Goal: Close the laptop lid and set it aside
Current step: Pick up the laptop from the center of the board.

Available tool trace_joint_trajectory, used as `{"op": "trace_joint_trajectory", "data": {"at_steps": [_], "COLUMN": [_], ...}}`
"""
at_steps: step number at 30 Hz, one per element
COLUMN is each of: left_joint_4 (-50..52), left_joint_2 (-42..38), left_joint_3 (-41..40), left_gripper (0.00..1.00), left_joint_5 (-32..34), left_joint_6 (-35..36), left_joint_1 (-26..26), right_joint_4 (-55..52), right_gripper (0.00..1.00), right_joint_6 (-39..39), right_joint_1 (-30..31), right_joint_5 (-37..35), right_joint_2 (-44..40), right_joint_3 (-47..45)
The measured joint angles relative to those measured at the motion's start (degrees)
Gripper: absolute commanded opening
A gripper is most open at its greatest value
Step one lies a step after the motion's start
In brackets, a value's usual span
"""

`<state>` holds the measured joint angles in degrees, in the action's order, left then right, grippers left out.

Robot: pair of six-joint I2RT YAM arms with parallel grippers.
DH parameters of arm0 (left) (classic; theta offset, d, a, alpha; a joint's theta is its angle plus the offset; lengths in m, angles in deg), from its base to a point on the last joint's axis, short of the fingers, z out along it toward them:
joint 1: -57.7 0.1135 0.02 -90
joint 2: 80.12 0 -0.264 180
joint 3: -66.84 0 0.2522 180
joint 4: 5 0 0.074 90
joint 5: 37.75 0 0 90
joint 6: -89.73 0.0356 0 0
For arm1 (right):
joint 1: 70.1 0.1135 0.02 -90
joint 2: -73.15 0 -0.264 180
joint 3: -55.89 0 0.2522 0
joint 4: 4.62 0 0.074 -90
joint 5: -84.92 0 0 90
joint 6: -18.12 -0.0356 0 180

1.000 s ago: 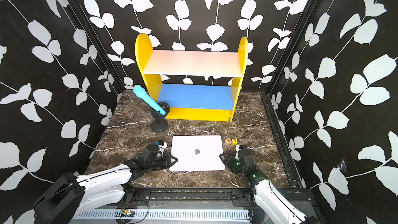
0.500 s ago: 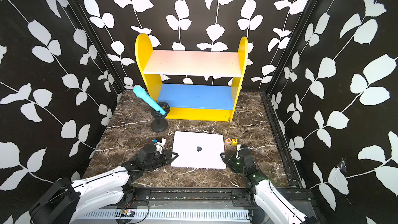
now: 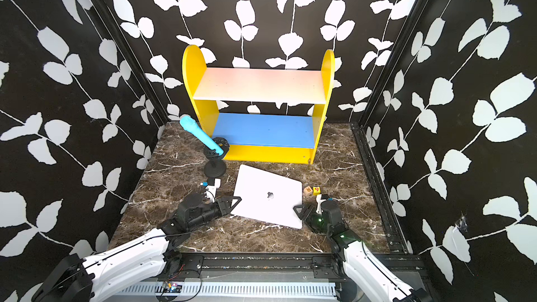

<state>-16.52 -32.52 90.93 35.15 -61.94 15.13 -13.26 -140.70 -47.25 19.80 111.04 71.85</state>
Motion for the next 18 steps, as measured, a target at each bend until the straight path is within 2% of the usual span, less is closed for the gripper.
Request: {"op": "trace_joint_trajectory", "data": {"at_steps": [8,18], "left_joint_4": [-0.33,-6.29], "left_joint_2": [-5.79,-4.42], "left_joint_3": [-3.06,-6.86], "left_gripper": [0.0,0.0], "left_joint_5": [0.39,2.6], "left_joint_6": [-1.44,-6.43], "left_joint_1": [-0.52,-0.52], "right_joint_4": [0.68,4.81], "right_gripper": [0.79,0.85], "right_joint_6": [-0.15,-0.26], "right_joint_1": [0.46,0.44], "right_joint_5": [2.8,2.91], "right_joint_2": [-0.02,2.75], "right_joint_3": [0.02,0.02]}}
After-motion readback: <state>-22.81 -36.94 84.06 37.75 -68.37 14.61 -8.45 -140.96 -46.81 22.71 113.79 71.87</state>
